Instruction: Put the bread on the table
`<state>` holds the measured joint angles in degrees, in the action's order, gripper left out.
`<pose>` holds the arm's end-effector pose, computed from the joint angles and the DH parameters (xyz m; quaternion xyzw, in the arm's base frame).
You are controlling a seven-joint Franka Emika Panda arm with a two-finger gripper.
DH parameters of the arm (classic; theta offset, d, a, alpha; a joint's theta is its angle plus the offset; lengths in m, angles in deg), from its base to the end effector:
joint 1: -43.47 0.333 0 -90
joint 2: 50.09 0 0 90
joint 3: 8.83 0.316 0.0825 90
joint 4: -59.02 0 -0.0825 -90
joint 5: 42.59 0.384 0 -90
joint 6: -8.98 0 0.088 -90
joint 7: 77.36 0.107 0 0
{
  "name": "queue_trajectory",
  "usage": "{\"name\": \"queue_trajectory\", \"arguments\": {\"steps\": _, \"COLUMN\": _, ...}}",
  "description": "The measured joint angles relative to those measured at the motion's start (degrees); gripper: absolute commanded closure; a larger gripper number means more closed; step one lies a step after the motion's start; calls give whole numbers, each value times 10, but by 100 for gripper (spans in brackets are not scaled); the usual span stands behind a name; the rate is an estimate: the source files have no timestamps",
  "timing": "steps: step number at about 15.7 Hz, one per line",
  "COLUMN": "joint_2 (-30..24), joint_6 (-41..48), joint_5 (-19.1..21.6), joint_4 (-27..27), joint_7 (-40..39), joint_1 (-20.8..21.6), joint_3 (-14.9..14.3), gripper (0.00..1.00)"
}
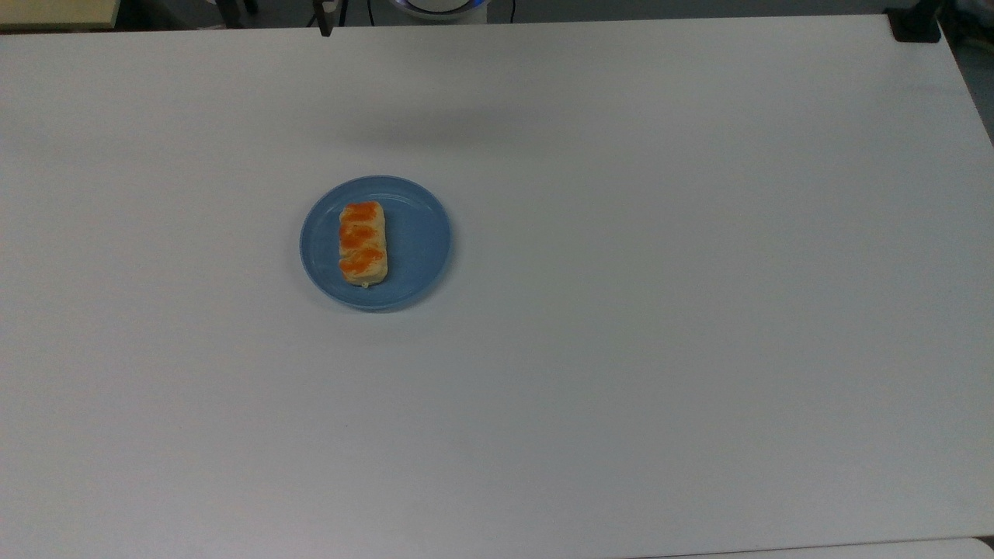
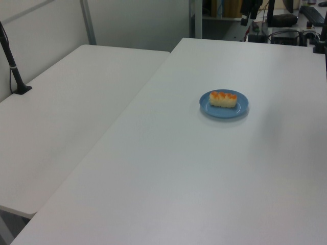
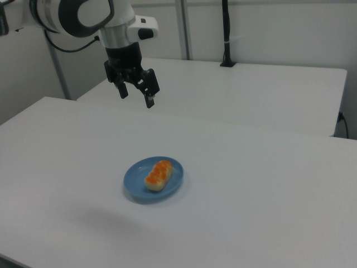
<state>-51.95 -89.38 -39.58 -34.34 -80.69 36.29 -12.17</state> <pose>0.5498 -0.0977 0.6283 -0.9957 0.0649 -0.0626 0.0197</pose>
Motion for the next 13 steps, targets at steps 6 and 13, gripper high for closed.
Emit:
{"name": "queue_trajectory", "arguments": {"steps": 6, "joint_2": 0, "joint_6": 0, "joint_5": 0, "joint_4": 0, "joint_7": -18, "joint_1": 0, "joint_3": 0, "gripper": 0}}
{"name": "queue_trajectory", "arguments": {"steps": 13, "joint_2": 1, "joint_6": 0, "joint_5": 0, "joint_4": -1, "joint_7": -19, "joint_1": 0, "joint_3": 0, "gripper": 0}}
